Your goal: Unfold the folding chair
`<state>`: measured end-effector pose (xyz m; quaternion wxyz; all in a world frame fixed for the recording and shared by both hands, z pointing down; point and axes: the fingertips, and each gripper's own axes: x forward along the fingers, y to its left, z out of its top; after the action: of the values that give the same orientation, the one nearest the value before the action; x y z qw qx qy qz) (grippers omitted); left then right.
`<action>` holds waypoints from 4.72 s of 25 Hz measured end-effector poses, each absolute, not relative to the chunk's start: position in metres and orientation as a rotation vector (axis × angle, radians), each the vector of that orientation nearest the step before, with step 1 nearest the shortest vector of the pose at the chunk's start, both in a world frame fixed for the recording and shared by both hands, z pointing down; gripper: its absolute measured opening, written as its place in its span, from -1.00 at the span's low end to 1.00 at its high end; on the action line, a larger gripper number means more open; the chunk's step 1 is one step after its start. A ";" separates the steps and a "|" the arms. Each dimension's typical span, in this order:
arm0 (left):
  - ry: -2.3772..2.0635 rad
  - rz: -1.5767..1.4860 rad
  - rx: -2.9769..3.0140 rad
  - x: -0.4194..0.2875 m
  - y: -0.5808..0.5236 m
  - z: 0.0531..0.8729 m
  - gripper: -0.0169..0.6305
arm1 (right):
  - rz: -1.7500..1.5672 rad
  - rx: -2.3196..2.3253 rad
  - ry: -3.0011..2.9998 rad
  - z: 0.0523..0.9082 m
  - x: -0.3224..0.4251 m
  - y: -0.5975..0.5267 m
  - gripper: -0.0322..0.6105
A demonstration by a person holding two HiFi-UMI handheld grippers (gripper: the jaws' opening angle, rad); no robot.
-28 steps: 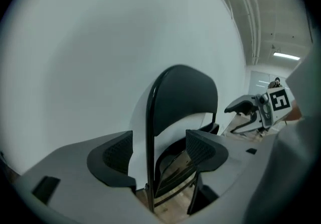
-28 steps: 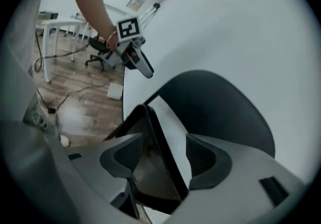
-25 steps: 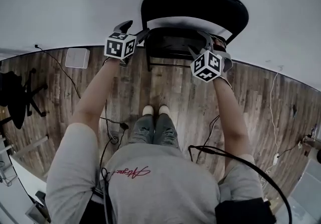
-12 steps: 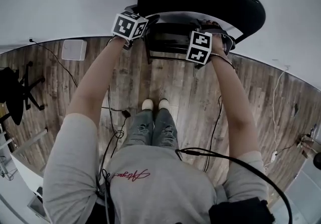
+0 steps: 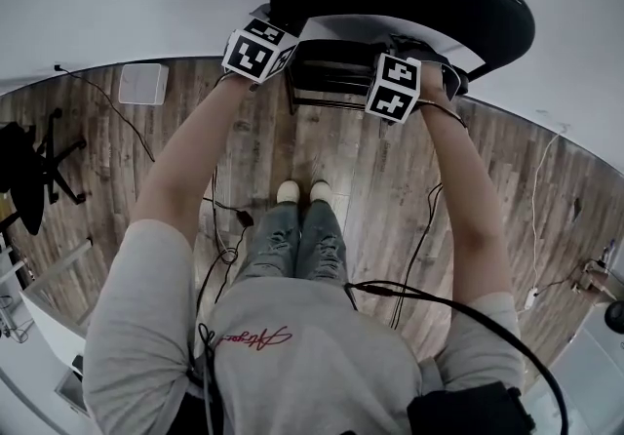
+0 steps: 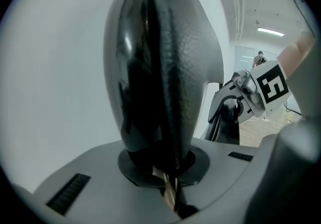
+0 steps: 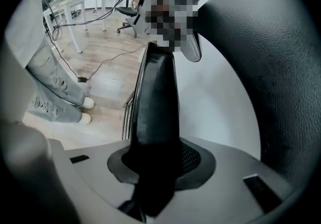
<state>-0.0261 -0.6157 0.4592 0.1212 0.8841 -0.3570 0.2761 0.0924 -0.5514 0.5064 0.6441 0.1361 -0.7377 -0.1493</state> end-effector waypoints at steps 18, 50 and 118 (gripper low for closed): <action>-0.797 0.825 2.621 -0.023 -0.531 0.456 -0.91 | -0.303 0.308 -1.675 0.502 0.090 -0.462 -0.50; -0.984 0.466 2.645 -0.024 -0.483 0.450 -0.79 | -0.300 0.486 -1.688 0.504 0.074 -0.347 -0.49; -1.629 0.207 2.420 -0.099 -0.364 0.549 -0.02 | -1.080 0.913 -1.556 0.638 0.082 0.002 -0.23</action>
<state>-0.0989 -0.3640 0.5488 0.1082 0.8227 -0.5536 0.0704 0.0817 0.0016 0.6377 0.4966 0.3769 -0.6423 -0.4458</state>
